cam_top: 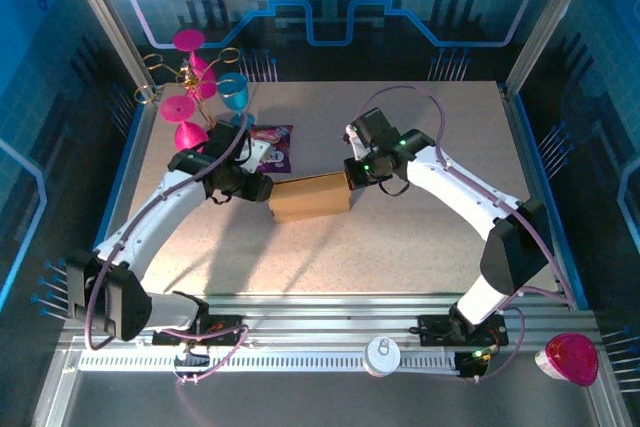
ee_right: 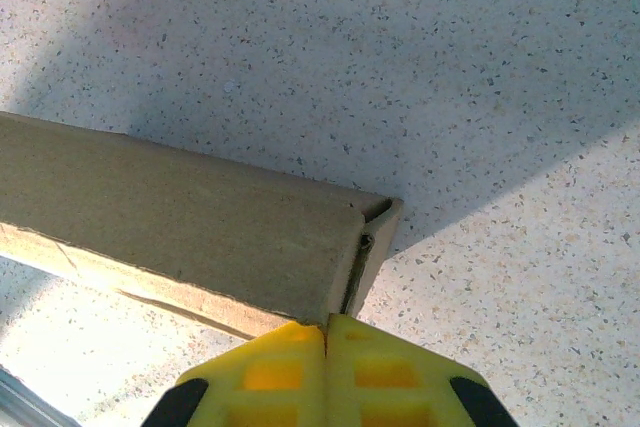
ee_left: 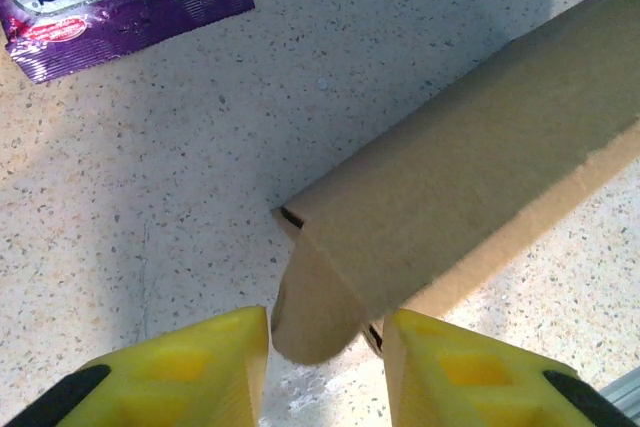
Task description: Fold the paper box
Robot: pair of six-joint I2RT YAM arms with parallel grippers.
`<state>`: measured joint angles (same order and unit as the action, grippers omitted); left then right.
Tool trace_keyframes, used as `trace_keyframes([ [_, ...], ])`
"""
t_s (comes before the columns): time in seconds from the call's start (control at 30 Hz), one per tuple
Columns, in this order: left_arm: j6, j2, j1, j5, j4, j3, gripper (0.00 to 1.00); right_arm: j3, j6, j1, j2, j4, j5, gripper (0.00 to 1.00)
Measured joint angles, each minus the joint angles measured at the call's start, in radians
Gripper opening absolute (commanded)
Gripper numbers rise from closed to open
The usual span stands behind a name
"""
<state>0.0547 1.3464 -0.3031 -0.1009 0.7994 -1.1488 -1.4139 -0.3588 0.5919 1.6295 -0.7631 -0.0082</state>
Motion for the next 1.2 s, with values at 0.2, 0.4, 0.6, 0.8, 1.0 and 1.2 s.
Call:
trace_keyframes([
  [0.2,-0.002,0.024,0.000,-0.001,-0.026,0.000,0.15,0.000,0.000,-0.001,0.000,0.000,-0.001,0.00],
  [0.4,-0.016,0.024,0.000,-0.009,-0.025,-0.002,0.14,0.000,0.000,-0.002,0.000,0.000,-0.003,0.00],
  [0.6,-0.062,0.040,0.001,-0.024,0.015,-0.045,0.13,0.000,0.000,-0.003,0.000,0.000,-0.003,0.00],
  [0.8,-0.117,0.082,0.003,-0.049,0.092,-0.121,0.12,-0.001,0.000,-0.004,0.000,-0.007,0.000,0.00],
  [1.0,-0.170,0.127,0.007,-0.073,0.151,-0.158,0.11,-0.004,0.000,-0.004,0.003,-0.007,0.000,0.00],
  [1.2,-0.218,0.146,0.013,-0.100,0.183,-0.174,0.10,-0.008,0.000,-0.004,0.007,-0.007,0.001,0.00],
])
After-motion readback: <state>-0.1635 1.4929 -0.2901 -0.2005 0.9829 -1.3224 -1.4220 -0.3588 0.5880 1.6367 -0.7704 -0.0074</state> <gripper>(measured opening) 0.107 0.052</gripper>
